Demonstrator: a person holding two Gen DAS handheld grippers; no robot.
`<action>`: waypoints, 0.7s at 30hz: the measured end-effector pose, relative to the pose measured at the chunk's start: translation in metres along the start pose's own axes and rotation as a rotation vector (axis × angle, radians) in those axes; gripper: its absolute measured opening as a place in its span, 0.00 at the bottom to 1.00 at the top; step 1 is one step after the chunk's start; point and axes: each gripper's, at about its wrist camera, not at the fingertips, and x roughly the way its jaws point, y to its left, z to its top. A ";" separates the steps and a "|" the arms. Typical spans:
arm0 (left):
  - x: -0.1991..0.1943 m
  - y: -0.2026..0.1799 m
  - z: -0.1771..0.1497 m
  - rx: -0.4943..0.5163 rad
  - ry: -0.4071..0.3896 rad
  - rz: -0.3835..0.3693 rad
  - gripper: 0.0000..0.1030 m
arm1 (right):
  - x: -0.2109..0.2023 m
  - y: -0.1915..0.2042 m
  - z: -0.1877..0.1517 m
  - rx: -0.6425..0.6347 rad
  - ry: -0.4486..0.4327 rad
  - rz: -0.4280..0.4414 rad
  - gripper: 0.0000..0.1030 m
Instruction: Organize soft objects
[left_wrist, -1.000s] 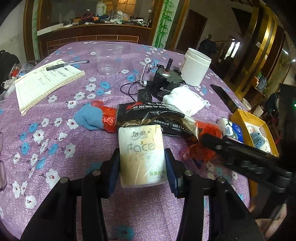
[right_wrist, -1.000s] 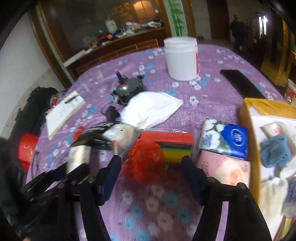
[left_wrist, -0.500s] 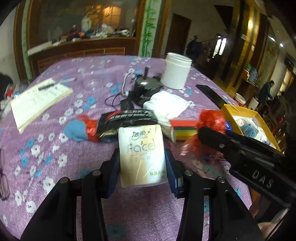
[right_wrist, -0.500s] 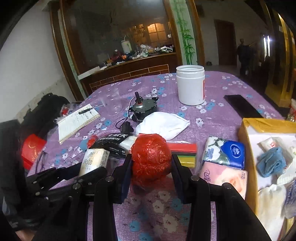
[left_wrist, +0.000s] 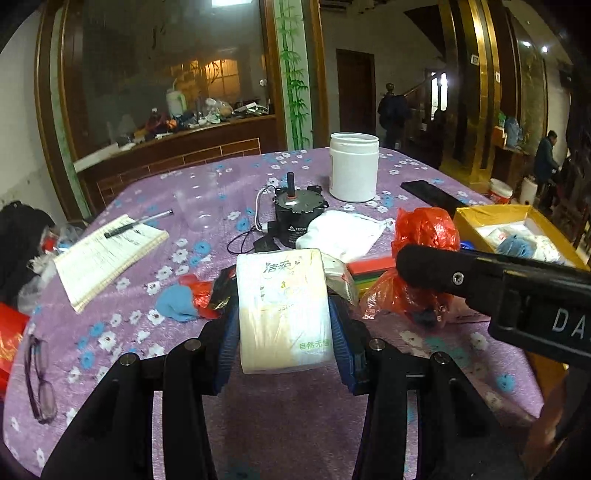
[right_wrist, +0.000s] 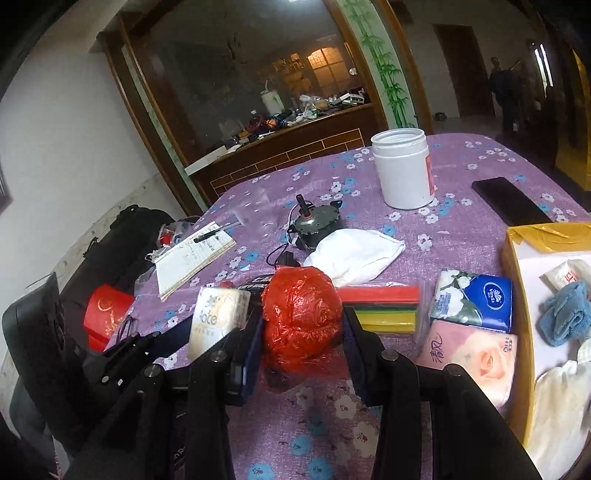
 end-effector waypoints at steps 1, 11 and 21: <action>0.000 -0.001 0.000 0.005 0.000 0.002 0.42 | 0.000 0.000 0.000 -0.001 -0.001 -0.001 0.41; 0.002 0.000 -0.001 0.012 0.001 0.039 0.42 | 0.003 -0.001 -0.002 -0.002 0.002 -0.022 0.41; 0.003 -0.002 -0.002 0.018 0.003 0.060 0.42 | 0.005 0.001 -0.003 -0.017 0.000 -0.041 0.41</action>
